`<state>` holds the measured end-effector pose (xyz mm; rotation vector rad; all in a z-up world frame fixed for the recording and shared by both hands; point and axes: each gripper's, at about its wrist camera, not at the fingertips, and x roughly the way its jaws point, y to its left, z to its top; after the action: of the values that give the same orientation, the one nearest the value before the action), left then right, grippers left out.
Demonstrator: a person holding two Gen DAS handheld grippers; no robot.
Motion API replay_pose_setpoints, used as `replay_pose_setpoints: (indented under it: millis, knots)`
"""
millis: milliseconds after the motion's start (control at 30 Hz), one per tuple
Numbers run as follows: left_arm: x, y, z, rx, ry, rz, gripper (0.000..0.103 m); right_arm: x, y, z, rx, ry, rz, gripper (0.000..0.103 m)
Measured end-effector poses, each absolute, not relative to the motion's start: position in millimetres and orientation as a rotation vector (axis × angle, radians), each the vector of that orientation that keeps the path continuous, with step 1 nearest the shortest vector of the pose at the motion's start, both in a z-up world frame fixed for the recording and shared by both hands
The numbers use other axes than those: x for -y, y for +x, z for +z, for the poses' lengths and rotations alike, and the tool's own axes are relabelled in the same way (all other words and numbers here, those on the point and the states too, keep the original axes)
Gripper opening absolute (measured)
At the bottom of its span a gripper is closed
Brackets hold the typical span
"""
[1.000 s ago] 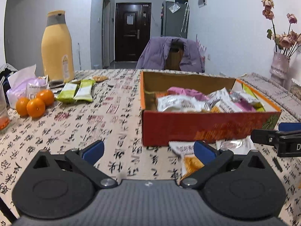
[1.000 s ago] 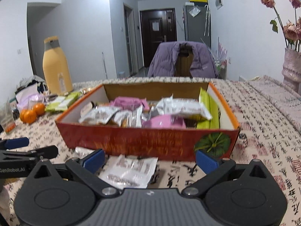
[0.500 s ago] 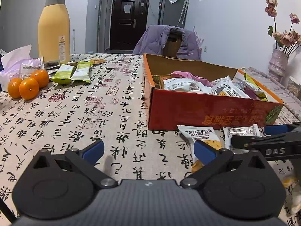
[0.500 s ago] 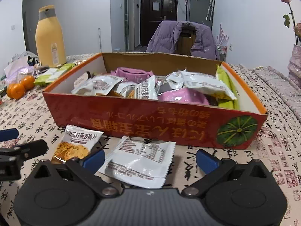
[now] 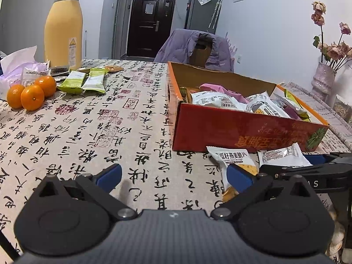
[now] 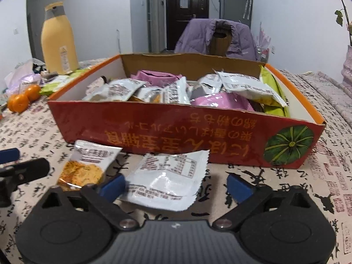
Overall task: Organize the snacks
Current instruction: 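Grasp the last white sachet with the right tool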
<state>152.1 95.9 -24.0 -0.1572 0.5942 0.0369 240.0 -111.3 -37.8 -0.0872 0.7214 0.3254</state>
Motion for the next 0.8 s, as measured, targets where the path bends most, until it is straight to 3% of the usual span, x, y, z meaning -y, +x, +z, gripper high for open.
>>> replay_pose_setpoints:
  millis: [133,300,633,667,800]
  knots:
    - [-96.2,151.6,-24.1,-0.594,-0.163,0.038,0.103,109.8,233.6,-35.2,-0.701,-0.092,0.365,0.069]
    - [-96.9,151.4,-24.1,-0.593,-0.167,0.040,0.103,109.1,230.7,-32.5,-0.688,-0.077,0.399,0.032]
    - [-96.9,150.6,-24.0,-0.592,-0.169,0.041,0.103,124.0,222.1,-25.7,-0.657,-0.018,0.411,0.015]
    - [-96.9,150.7,-24.0,-0.594,-0.168,0.042,0.103,126.3,220.1,-24.4,-0.650,-0.014,0.409,0.010]
    - [-95.5,151.7,-24.1,-0.603,-0.156,0.048,0.103,137.2,211.8,-18.3,-0.617,-0.005,0.411,0.010]
